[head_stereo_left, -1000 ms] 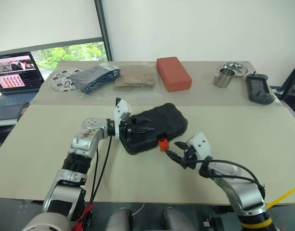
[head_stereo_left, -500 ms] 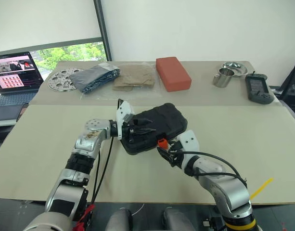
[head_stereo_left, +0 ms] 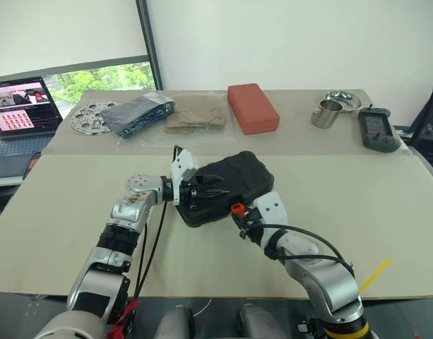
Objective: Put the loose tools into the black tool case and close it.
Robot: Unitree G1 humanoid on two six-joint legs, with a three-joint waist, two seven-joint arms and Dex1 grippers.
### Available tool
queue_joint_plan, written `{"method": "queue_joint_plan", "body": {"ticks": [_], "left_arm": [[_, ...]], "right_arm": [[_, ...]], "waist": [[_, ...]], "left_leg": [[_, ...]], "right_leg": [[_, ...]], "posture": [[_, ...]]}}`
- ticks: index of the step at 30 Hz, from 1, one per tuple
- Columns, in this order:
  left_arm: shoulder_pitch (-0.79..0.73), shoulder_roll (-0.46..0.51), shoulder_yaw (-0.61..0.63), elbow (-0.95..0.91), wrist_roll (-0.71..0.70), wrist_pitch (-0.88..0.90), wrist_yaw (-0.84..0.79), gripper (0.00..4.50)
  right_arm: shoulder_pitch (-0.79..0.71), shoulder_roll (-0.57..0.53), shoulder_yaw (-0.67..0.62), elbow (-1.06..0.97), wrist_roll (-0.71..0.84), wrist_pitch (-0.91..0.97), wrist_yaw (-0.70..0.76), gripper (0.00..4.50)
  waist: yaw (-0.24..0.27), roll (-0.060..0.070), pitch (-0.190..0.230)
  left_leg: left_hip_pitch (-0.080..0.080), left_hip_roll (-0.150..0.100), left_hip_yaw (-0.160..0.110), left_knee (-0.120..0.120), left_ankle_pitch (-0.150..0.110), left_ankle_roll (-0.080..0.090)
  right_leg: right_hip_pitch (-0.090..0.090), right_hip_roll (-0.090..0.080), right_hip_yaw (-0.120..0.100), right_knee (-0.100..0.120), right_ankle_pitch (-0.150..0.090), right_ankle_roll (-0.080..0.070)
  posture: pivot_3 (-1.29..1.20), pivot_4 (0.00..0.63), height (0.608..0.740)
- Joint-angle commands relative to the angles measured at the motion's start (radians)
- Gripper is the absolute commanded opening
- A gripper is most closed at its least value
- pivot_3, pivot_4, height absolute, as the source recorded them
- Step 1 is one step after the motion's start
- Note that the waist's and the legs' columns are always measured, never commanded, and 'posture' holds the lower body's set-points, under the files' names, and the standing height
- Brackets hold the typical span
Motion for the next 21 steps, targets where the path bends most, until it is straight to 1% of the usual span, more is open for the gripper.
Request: {"method": "queue_joint_plan", "body": {"ticks": [1, 6, 9, 12, 15, 21], "left_arm": [[0.002, 0.002, -0.007, 0.025, 0.015, -0.002, 0.002, 2.44], [0.005, 0.005, -0.012, 0.034, 0.017, -0.002, -0.003, 2.44], [0.005, 0.005, -0.015, 0.047, 0.022, -0.007, -0.007, 2.44], [0.006, 0.006, -0.021, 0.061, 0.027, -0.013, -0.012, 2.44], [0.010, 0.005, -0.028, 0.070, 0.032, -0.020, -0.016, 2.44], [0.014, 0.000, -0.036, 0.076, 0.035, -0.030, -0.017, 2.44]], "right_arm": [[-0.048, 0.020, -0.015, -0.067, -0.016, -0.039, -0.019, 1.16], [-0.046, 0.027, -0.019, -0.061, -0.023, -0.073, -0.020, 1.16], [-0.044, 0.051, -0.036, -0.050, -0.010, -0.118, -0.017, 1.16], [-0.020, 0.040, -0.031, -0.024, -0.018, -0.162, 0.002, 1.16], [0.001, 0.022, -0.022, 0.001, -0.033, -0.217, 0.016, 1.16], [0.024, 0.038, -0.017, 0.066, -0.045, -0.368, 0.039, 1.16]], "waist": [[0.000, 0.000, 0.000], [-0.002, 0.000, 0.000], [-0.003, 0.000, 0.000], [-0.004, 0.000, 0.000], [-0.004, 0.000, 0.000], [-0.005, 0.000, 0.000]], "left_leg": [[0.000, 0.000, 0.000, 0.000, 0.000, 0.000], [0.000, 0.000, -0.001, 0.000, 0.000, 0.000], [0.000, 0.000, -0.002, 0.000, 0.000, 0.000], [0.000, 0.000, -0.002, 0.000, 0.000, 0.000], [0.000, 0.000, -0.002, 0.000, 0.000, 0.000], [0.001, 0.000, -0.002, -0.001, 0.000, 0.000]], "right_leg": [[0.000, 0.000, 0.000, 0.000, 0.000, 0.000], [0.000, 0.000, 0.000, 0.000, 0.000, 0.000], [0.000, 0.000, 0.000, 0.000, 0.000, 0.000], [0.000, 0.001, 0.000, 0.000, 0.000, 0.001], [0.000, 0.001, 0.000, 0.000, 0.000, 0.001], [0.000, 0.001, 0.000, 0.000, -0.001, 0.001]], "posture": [[0.00, 0.150, 0.740], [0.00, 0.150, 0.740], [0.00, 0.150, 0.740], [0.00, 0.150, 0.740], [0.00, 0.150, 0.740], [0.00, 0.150, 0.740]]}}
